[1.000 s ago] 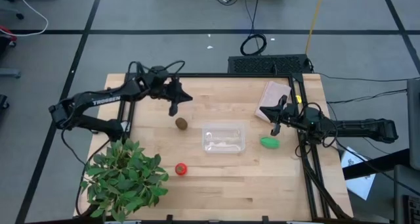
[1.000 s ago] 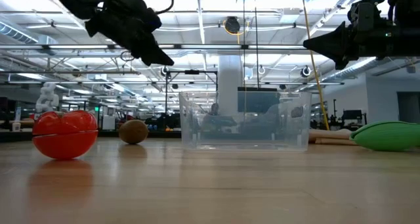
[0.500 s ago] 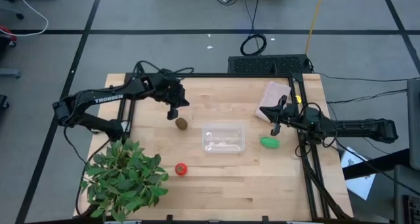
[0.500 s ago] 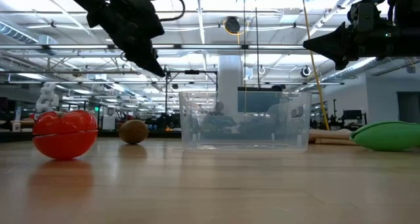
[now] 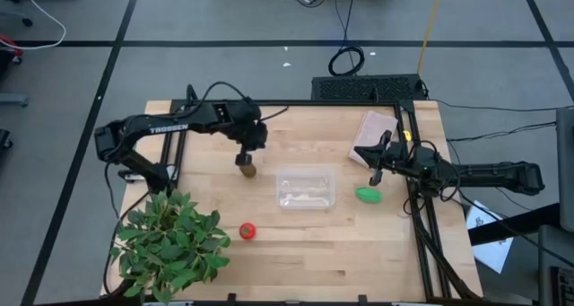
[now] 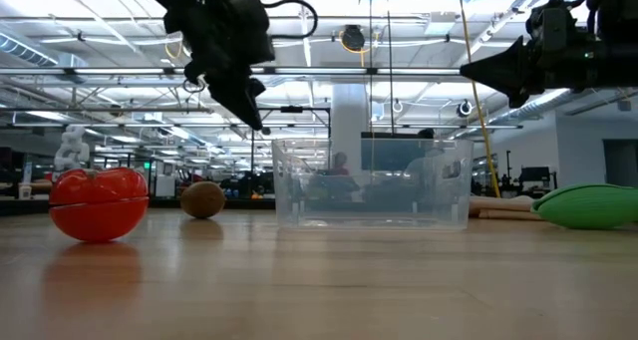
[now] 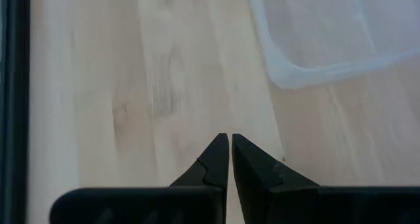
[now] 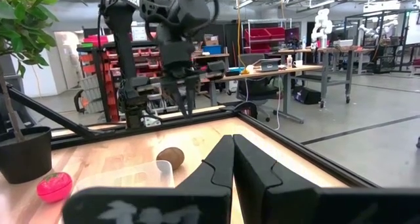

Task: Pick and placing Produce into tupperware
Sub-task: Put the brown kiwi into the transparent bin

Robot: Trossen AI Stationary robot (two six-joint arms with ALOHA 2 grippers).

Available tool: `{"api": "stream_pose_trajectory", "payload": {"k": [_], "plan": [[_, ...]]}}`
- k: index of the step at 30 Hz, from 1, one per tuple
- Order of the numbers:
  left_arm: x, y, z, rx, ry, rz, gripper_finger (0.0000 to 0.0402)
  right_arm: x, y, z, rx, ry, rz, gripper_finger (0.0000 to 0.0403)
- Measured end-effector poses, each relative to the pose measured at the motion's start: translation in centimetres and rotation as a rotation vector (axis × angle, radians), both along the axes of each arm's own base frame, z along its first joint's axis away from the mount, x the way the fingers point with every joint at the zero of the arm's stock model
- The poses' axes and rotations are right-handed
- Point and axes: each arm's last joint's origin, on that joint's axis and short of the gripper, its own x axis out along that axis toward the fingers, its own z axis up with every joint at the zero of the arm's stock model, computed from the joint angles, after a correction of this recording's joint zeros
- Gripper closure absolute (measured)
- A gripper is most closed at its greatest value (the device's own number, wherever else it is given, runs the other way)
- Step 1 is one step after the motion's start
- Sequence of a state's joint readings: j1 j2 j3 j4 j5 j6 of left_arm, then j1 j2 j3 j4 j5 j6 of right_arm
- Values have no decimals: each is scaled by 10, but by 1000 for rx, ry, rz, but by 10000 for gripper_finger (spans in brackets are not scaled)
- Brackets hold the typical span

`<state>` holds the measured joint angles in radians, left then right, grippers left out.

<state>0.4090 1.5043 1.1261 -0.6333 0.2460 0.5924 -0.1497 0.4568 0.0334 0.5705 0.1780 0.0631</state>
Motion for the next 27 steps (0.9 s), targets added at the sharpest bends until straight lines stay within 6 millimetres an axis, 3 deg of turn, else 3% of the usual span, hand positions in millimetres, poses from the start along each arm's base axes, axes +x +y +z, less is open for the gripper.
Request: {"api": "stream_pose_trajectory", "payload": {"k": [5,16,21,27], "plan": [[-3,-7,-1,12,7,-182,376,1,0,-1,1,9,0,403],[-6,-12,-6,132,32,-391,376,2,0,-2,6,20,0,403],[-9,-13,-7,127,64,-412,376,2,0,-2,6,20,0,403],[-14,-17,-14,140,218,-347,376,2,0,-2,5,21,0,403]]}}
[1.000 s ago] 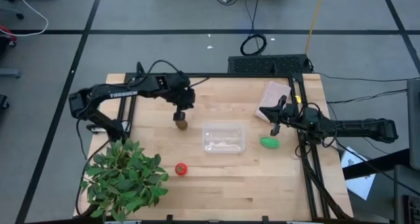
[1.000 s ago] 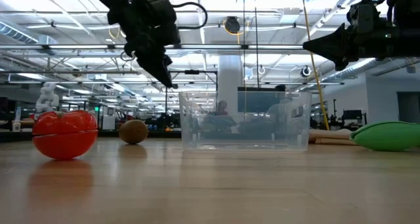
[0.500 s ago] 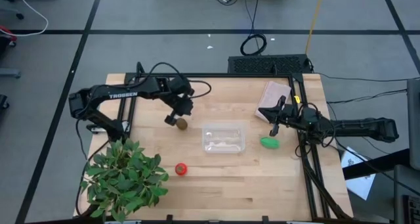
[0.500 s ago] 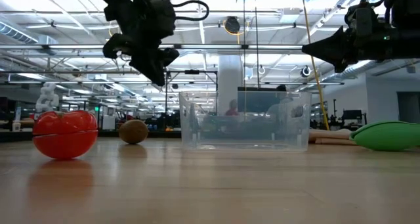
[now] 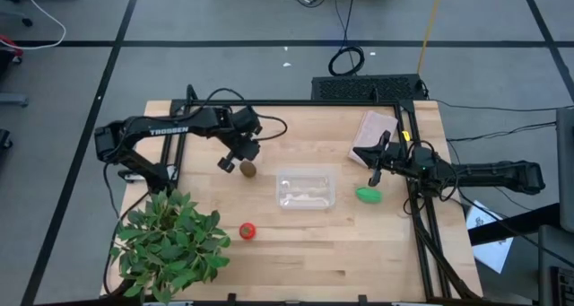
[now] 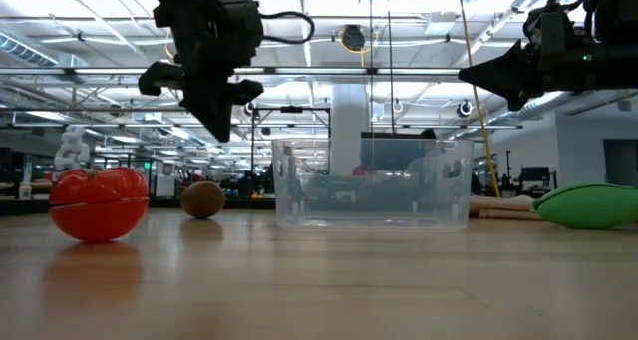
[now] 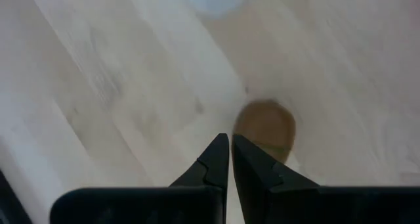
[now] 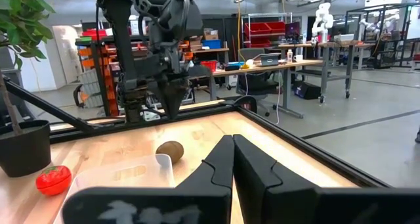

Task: Pick and placing Produce into tupperware
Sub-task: Put the brown kiwi into the transparent bin

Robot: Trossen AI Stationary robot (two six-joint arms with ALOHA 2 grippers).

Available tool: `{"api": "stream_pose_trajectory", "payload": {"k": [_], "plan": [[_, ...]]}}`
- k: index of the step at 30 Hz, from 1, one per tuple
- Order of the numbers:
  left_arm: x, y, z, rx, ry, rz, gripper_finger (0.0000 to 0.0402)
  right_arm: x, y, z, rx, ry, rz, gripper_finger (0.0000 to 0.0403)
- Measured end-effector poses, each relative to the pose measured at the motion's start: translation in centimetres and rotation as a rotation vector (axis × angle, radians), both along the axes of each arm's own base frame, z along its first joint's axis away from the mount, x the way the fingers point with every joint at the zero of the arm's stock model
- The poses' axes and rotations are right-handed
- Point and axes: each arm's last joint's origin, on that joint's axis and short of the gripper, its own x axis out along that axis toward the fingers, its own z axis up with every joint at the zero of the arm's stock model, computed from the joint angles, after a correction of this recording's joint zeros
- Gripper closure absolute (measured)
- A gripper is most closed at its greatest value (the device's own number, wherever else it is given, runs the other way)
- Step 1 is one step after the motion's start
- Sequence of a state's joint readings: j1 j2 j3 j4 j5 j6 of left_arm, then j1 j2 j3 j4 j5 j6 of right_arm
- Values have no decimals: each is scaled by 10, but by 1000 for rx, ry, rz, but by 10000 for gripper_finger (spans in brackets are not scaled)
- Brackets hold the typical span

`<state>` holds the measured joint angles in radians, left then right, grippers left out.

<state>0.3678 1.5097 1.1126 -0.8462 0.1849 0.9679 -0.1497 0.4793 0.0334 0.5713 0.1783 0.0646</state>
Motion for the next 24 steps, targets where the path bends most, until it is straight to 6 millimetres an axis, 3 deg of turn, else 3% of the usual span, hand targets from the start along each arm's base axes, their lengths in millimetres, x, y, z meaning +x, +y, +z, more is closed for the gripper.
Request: {"api": "stream_pose_trajectory", "payload": {"k": [11,24], "plan": [[10,-16,-22,56,155,-71,376,0,0,0,-1,1,-3,403],[20,-22,-9,90,131,-62,376,1,0,-1,2,9,-4,403]]}}
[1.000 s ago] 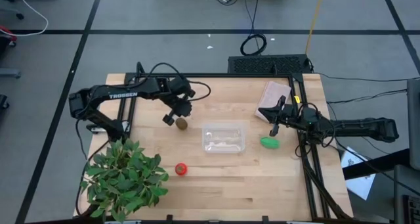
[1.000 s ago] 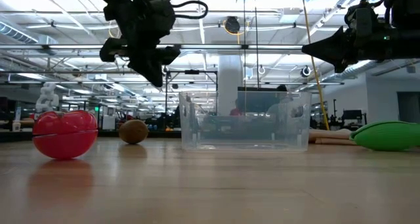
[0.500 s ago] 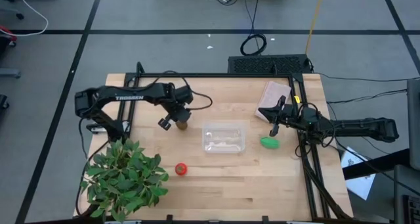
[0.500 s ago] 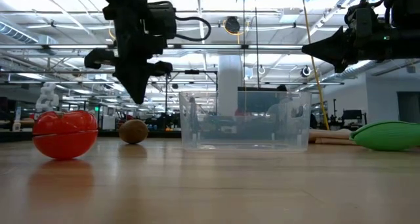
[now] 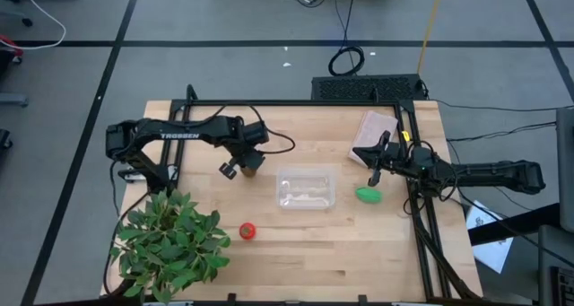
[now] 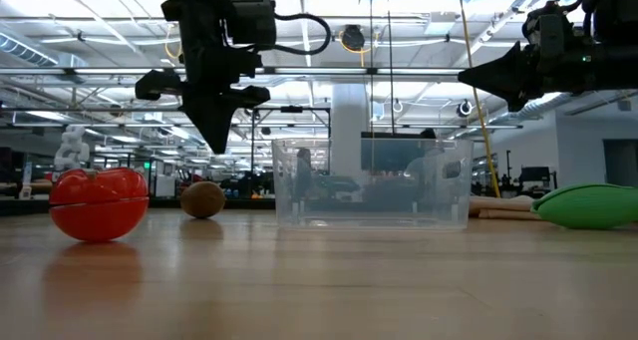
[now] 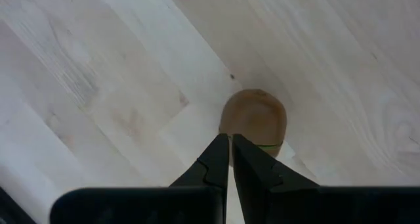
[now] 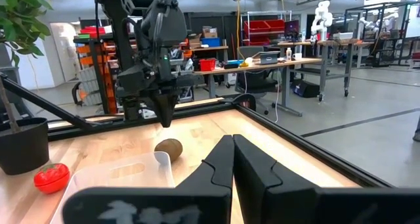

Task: Pick and placing Produce into tupperware
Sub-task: Put the brown kiwi into the transparent bin

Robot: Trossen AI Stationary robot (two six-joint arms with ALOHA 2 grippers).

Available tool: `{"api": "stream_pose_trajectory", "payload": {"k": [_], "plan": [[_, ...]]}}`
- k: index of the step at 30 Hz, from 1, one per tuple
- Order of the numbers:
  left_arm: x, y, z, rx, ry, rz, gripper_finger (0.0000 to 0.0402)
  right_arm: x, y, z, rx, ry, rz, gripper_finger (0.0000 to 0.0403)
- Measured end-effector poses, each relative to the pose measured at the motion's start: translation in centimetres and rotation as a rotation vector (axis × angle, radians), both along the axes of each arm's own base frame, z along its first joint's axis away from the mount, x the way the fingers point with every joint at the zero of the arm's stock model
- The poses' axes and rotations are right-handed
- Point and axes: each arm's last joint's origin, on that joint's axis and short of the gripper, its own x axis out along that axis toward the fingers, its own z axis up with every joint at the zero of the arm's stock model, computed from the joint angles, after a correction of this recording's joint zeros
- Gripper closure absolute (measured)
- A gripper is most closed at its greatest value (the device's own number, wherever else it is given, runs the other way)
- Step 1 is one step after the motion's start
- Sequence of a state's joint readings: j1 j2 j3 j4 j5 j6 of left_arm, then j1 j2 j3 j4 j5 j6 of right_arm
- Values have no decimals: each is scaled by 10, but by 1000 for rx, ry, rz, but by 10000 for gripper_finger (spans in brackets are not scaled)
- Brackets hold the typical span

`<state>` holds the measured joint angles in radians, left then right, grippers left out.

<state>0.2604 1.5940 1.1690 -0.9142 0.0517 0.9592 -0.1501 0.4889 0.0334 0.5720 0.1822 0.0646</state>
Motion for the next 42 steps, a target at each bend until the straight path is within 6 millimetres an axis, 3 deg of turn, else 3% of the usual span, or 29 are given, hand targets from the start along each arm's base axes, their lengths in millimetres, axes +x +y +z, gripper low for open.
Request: {"api": "stream_pose_trajectory", "payload": {"k": [32,36,42], "plan": [[-2,3,0,-61,9,129,372,0,0,0,2,0,0,403],[-2,3,0,-67,8,128,339,0,0,0,2,0,0,403],[-2,3,0,-67,8,130,255,0,0,0,2,0,0,403]]}}
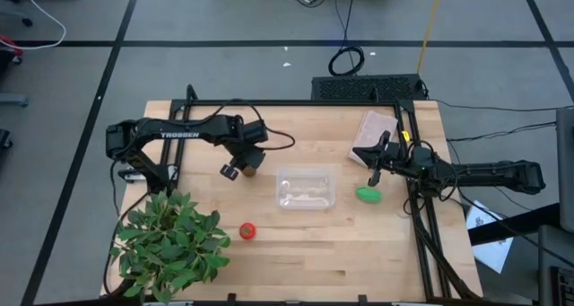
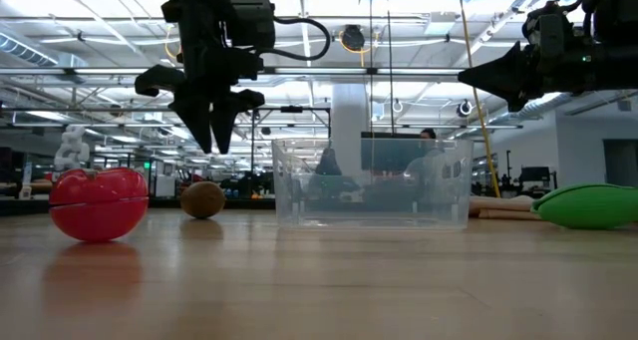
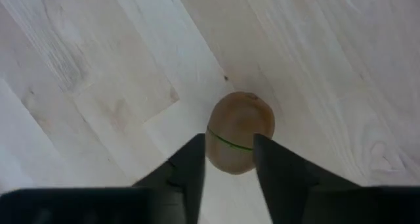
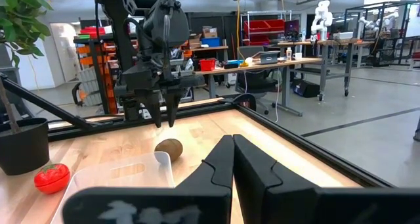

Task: Pick and placing Produce into tupperware
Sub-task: Put the brown kiwi into the transparent bin

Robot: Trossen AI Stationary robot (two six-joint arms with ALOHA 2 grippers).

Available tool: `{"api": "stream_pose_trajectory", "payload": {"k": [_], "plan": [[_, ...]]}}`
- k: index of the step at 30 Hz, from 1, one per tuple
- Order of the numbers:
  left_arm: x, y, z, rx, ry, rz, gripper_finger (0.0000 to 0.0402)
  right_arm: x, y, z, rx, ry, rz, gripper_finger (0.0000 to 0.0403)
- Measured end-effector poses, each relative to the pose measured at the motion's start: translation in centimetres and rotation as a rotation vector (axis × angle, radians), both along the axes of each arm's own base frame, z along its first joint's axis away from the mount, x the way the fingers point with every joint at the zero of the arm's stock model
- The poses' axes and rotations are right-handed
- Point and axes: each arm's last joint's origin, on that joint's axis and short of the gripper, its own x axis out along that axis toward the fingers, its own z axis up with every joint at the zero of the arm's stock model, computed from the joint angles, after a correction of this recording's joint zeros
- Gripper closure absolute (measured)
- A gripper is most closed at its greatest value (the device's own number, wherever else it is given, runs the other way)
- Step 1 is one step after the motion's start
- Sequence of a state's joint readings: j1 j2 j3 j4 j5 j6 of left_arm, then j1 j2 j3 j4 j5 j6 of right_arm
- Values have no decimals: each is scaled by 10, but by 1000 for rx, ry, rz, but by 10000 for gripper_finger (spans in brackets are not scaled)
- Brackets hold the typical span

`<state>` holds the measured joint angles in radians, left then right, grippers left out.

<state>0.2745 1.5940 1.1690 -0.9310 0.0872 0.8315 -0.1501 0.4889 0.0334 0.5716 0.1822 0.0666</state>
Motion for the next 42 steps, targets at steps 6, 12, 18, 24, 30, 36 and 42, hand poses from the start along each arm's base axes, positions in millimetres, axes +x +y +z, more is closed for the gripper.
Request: {"api": "stream_pose_trajectory", "payload": {"k": [6,12,18,24,30,36,42], "plan": [[0,0,0,-12,-2,10,181,0,0,0,0,0,0,403],[1,-1,0,-29,-11,18,141,0,0,0,0,0,0,403],[0,-2,-1,-32,-1,12,140,0,0,0,0,0,0,403],[8,-9,-15,-59,47,-35,152,0,0,0,0,0,0,403],[15,-10,-34,-7,135,-45,142,0,0,0,1,1,0,403],[17,-8,-44,49,184,-44,113,0,0,-1,1,6,0,403],[17,-7,-44,50,181,-45,106,1,0,-1,2,13,0,403]]}}
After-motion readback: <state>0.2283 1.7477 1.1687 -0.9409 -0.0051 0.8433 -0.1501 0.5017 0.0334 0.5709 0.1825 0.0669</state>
